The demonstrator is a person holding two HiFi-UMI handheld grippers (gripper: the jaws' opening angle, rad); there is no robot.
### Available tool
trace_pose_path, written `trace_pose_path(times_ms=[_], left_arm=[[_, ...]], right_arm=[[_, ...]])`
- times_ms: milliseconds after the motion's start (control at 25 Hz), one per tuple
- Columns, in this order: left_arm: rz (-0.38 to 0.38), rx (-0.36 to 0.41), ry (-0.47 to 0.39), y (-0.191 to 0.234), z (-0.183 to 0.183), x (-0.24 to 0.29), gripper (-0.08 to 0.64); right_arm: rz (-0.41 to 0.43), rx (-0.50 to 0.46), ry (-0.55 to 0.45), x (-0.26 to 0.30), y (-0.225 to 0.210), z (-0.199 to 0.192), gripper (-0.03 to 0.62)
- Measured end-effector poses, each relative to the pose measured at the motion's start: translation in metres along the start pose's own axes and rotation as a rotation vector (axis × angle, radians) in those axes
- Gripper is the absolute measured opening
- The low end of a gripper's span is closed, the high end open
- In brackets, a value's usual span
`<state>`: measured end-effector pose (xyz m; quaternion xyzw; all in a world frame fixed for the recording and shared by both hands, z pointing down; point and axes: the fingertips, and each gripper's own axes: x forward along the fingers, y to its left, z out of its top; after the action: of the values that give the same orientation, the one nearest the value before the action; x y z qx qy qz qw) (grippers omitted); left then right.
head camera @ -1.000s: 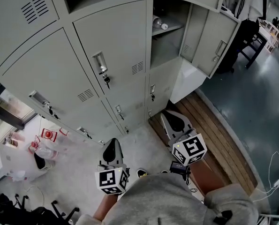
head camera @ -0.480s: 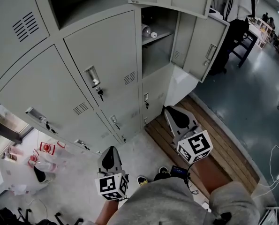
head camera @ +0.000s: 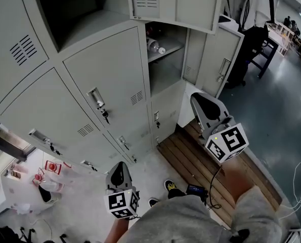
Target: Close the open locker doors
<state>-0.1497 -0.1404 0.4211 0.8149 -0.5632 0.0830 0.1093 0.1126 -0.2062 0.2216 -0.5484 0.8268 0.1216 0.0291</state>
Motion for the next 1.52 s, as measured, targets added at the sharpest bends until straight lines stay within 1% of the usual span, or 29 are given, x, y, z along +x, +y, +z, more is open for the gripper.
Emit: trace_pose_path(times_ms=[200,400,520,600,680,760,840,960,1080,1200,1520], left_arm=[[0.019,0.009,-0.02,-0.012,0.017,0.019,0.011],[0.028,0.02,-0.027,-0.024,0.028,0.038,0.011],[0.032,0.011,-0.033,-0.029,0.033,0.051,0.011],[0.035,0.0,-0.039,-0.031,0.036,0.057,0.011],[0.038,0.0,-0.045,-0.034,0.039,0.062,0.011],[0.037,0.004,-0.049,-0.037,0.041,0.067,0.011],[0.036,0.005,-0.049,-0.041,0.041,0.072,0.01],[0.04,-0.005,-0.042,-0.045,0.039,0.077,0.011],[0.047,-0.015,-0.036,-0.046,0.037,0.081,0.011],[0.055,-0.015,-0.038,-0.047,0.037,0.083,0.01],[0.103,-0.021,-0.032,-0.042,0.032,0.081,0.011]], right_arm=[[0.052,0.027,-0.079,0.02,-0.034,0.031,0.035],[0.117,0.082,-0.17,0.038,-0.063,0.066,0.035],[0.132,0.107,-0.223,0.043,-0.086,0.089,0.037],[0.136,0.146,-0.253,0.043,-0.102,0.099,0.038],[0.138,0.185,-0.278,0.04,-0.115,0.106,0.05],[0.152,0.202,-0.292,0.04,-0.124,0.113,0.066],[0.184,0.216,-0.295,0.042,-0.128,0.117,0.093],[0.234,0.23,-0.314,0.043,-0.129,0.124,0.1],[0.246,0.215,-0.334,0.044,-0.13,0.128,0.1],[0.263,0.249,-0.348,0.047,-0.133,0.13,0.098],[0.307,0.293,-0.377,0.048,-0.133,0.131,0.087]])
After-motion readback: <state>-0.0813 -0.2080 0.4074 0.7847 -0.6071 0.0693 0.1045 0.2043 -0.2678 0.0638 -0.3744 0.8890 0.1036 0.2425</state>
